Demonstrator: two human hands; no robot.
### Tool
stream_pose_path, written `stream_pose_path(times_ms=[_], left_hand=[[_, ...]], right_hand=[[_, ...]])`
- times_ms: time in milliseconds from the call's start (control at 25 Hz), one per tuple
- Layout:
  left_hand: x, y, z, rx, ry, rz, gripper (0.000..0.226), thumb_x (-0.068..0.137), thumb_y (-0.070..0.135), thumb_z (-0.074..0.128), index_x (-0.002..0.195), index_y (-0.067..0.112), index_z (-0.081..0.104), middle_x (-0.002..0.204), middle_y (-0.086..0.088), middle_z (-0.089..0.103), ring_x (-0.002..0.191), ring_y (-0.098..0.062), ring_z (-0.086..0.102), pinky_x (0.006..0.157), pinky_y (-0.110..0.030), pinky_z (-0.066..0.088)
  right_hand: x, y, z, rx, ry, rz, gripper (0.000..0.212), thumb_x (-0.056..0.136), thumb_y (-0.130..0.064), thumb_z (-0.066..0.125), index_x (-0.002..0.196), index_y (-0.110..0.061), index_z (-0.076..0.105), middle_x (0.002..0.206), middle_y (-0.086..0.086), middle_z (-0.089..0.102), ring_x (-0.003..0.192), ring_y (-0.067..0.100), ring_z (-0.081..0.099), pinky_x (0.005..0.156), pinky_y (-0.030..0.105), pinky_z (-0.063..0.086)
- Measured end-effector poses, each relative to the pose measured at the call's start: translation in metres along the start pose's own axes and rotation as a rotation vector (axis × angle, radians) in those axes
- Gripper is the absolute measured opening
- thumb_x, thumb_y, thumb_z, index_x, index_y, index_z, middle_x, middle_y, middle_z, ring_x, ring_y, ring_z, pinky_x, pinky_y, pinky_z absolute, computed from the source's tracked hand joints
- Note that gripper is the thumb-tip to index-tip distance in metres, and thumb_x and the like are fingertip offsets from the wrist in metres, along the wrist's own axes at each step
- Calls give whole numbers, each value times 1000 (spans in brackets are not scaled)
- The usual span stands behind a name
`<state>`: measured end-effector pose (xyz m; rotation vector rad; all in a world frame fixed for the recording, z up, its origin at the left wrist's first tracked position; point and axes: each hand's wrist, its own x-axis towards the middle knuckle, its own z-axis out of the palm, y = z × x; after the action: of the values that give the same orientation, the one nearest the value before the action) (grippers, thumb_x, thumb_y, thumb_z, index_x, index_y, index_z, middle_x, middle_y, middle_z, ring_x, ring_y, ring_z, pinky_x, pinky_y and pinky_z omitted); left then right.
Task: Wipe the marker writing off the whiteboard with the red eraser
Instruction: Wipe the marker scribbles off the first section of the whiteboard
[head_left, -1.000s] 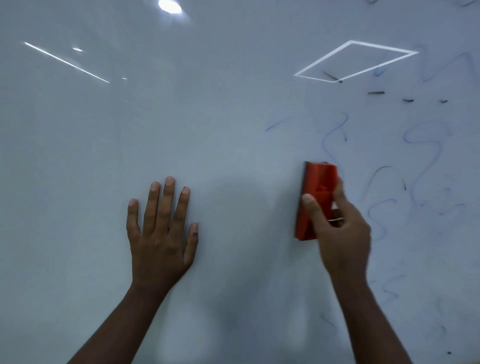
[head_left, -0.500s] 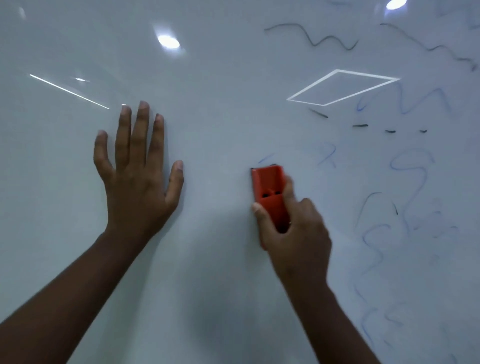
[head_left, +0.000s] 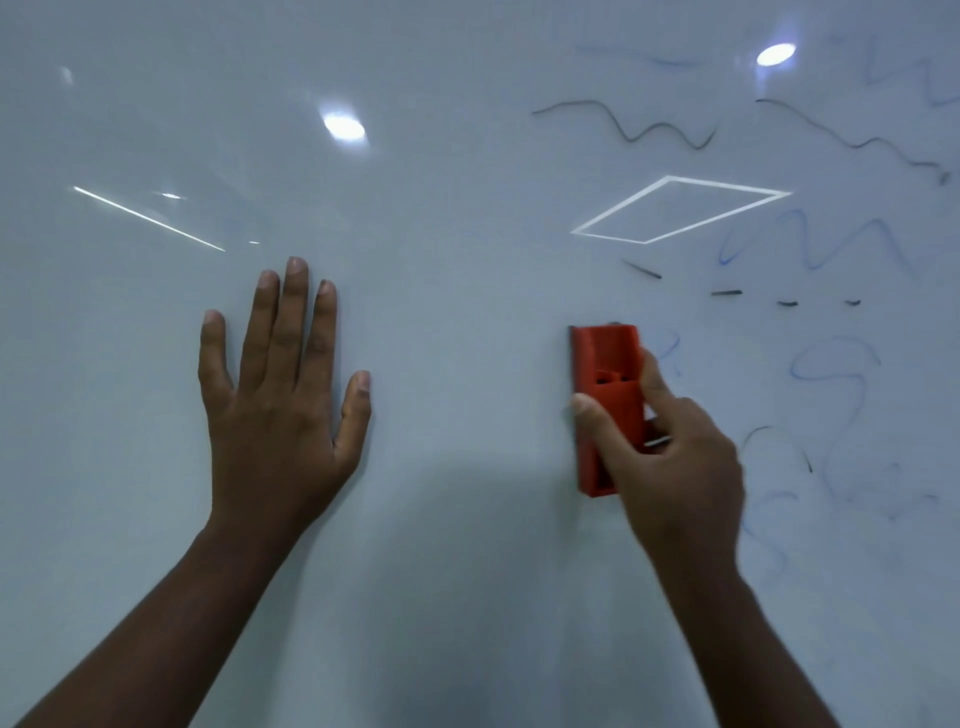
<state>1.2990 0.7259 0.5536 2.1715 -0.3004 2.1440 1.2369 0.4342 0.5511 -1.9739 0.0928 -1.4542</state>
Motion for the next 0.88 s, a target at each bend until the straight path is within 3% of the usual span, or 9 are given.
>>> stream_pose_path(times_ms=[120,240,320,440,600,720,880], left_hand=[[0,2,0,3,-2,-8,67,111,37,37,169,6,19,177,-16,13,165,-30,11,130,-62,9],[-1,4,0,25,-4,-5,67,112,37,34,169,6,18,177,-16,12,165,-30,10,131,-60,7],[-2,5,0,43,-2,-6,67,112,37,34,169,6,17,177,-16,11,165,-30,10,131,-59,5],[-2,8,0,49,4,-12,67,112,35,35,169,6,17,177,-16,11,164,-32,12,131,-60,7],[-1,7,-3,29,22,-10,67,109,33,42,167,5,26,175,-17,19,163,-33,20,129,-63,16],[1,10,-8,2,79,-44,62,104,34,49,159,5,46,168,-16,38,155,-34,38,123,-61,27],[62,18,-17,-79,197,-114,48,102,35,52,144,12,61,145,-10,59,138,-33,55,108,-55,34]], right_hand=[[17,28,-23,159,22,155,88,71,-87,65,147,-43,54,84,-4,68,76,17,65,79,43,58],[35,32,-33,257,59,217,82,78,-74,73,148,-34,55,73,-1,62,70,18,61,84,49,59],[42,26,-31,245,86,214,78,82,-69,72,148,-32,55,76,-3,62,73,16,60,87,49,58],[34,-1,-15,177,91,98,78,83,-74,68,150,-36,53,88,0,65,81,23,64,85,46,57],[3,-46,21,-22,6,-183,73,86,-75,59,150,-40,51,85,-1,54,79,26,62,68,37,53],[-1,-77,36,-76,-26,-321,78,83,-81,46,150,-40,48,83,-6,46,76,20,58,60,31,47],[40,-95,27,-56,-49,-329,81,85,-85,41,155,-44,39,86,-7,47,79,15,55,65,31,50]])
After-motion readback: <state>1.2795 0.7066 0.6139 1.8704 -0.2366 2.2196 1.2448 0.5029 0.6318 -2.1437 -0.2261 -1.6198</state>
